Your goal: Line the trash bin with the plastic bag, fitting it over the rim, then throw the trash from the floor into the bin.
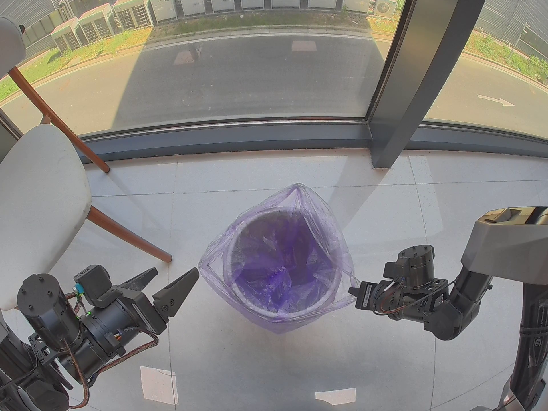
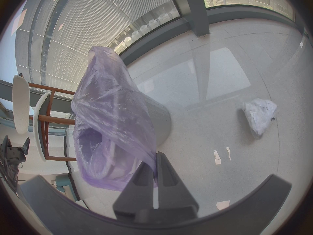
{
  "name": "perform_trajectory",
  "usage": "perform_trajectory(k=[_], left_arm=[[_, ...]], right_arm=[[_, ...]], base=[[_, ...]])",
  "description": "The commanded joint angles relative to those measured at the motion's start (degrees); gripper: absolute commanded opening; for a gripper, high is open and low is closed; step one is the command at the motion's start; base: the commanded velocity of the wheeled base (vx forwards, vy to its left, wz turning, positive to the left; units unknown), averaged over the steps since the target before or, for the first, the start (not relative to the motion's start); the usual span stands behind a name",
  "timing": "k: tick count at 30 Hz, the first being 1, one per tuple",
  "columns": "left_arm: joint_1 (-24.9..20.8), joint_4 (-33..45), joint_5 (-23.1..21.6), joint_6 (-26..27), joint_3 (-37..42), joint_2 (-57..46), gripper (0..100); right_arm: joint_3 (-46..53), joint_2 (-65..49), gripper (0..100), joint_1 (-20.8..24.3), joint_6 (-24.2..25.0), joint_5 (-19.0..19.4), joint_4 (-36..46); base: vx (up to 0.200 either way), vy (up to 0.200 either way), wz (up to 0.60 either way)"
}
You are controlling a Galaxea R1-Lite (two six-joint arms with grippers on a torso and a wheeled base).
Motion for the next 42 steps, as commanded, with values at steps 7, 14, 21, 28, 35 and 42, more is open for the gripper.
perform_trajectory(k=[7, 14, 21, 28, 35, 42], left_arm=[[-0.01, -0.67, 0.33, 0.01, 1.01, 0.45, 100], [-0.01, -0.76, 0.33, 0.19, 0.92, 1.86, 100], [-0.01, -0.76, 0.33, 0.19, 0.92, 1.95, 100], [-0.09, -0.67, 0.33, 0.19, 0.92, 2.12, 100], [-0.09, -0.76, 0.33, 0.19, 1.01, 2.82, 100], [-0.09, -0.67, 0.42, 0.28, 0.92, 2.82, 100]], right_arm=[[-6.32, 8.62, 0, 0.18, 0.27, -0.03, -1.43], [-9.22, 10.73, 0, -0.53, 0.27, -0.29, -1.34], [-11.24, 12.05, 0, -1.32, 0.36, -0.38, -1.34], [-14.05, 13.63, 0, -1.85, 0.54, -2.31, -1.34], [-16.16, 14.86, 0, -2.2, 0.98, -2.49, -1.25], [-16.95, 14.6, 0, -2.64, 4.23, -3.11, -1.25]], base=[[0.0, 0.0, 0.0], [0.0, 0.0, 0.0], [0.0, 0.0, 0.0], [0.0, 0.0, 0.0], [0.0, 0.0, 0.0], [0.0, 0.0, 0.0]])
